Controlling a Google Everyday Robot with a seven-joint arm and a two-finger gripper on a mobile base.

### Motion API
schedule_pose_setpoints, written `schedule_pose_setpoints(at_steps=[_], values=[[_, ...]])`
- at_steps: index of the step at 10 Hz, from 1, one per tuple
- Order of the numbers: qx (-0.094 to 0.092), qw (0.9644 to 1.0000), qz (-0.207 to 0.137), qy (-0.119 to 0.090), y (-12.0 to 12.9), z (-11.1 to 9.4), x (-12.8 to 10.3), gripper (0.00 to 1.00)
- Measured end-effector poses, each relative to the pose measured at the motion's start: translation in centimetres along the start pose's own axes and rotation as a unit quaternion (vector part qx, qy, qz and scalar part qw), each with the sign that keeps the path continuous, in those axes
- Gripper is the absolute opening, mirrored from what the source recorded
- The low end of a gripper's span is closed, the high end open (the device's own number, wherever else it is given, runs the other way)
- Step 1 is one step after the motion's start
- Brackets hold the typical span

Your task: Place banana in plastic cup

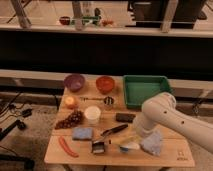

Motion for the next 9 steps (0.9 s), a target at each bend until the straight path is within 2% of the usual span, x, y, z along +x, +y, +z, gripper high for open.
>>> schedule_pose_setpoints(at_steps=[5, 6, 9], values=[[-0.014, 0.9999, -0.004, 0.003, 0.28, 0.65, 0.11, 0.01], [-0.014, 0.9999, -0.002, 0.003, 0.36, 0.62, 0.2, 0.06], [-0.014, 0.9999, -0.004, 0.003, 0.23, 0.68, 0.06, 0.35]])
